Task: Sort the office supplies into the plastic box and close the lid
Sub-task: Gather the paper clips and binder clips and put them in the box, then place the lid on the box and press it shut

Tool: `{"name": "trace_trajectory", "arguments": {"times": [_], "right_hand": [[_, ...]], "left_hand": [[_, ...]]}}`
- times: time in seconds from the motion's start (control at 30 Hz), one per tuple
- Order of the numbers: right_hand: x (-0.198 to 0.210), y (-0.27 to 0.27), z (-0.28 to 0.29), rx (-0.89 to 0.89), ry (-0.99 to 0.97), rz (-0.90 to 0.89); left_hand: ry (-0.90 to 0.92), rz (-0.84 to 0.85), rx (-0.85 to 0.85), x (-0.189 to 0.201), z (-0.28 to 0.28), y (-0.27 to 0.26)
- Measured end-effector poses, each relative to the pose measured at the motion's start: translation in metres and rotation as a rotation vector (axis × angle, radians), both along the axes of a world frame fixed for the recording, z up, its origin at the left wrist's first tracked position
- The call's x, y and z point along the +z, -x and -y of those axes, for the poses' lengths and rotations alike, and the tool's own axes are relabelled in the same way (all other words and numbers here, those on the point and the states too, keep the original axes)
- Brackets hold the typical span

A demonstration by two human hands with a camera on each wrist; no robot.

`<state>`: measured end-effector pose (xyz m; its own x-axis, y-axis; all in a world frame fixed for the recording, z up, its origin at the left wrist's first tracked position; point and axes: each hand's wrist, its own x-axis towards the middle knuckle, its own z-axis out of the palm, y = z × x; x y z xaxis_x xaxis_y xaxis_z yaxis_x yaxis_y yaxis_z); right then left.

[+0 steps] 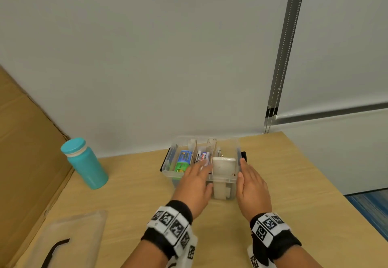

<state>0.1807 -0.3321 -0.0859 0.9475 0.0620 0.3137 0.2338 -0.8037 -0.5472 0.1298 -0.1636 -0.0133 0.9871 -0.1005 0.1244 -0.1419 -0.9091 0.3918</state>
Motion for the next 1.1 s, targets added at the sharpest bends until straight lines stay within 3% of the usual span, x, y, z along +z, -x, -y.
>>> {"name": "trace_trajectory", "arguments": {"times": [0.23,0.37,0.47,0.57,0.73,0.93,1.1], "right_hand": [[0.002,0.008,0.004,-0.013,-0.033,-0.023],[0.007,0.026,-0.008,-0.016,-0.051,0.084],[0.018,0.049,-0.032,0.147,0.082,0.206],[0.022,0.073,-0.064,0.443,0.277,0.248],[-0.005,0.104,-0.127,0.796,0.38,0.114],[-0.02,0.109,-0.208,0.971,0.536,-0.147],[-0.012,0.103,-0.269,0.958,0.563,-0.339]], "left_hand": [[0.098,-0.052,0.352,-0.039,-0.104,0.062],[0.093,-0.091,0.565,-0.052,-0.161,0.091],[0.089,-0.139,0.737,-0.057,-0.199,0.105],[0.09,-0.208,0.886,-0.065,-0.231,0.119],[0.248,-0.254,1.12,-0.076,-0.265,0.141],[0.326,-0.361,1.173,-0.086,-0.296,0.155],[0.422,-0.401,1.138,-0.09,-0.321,0.152]]}}
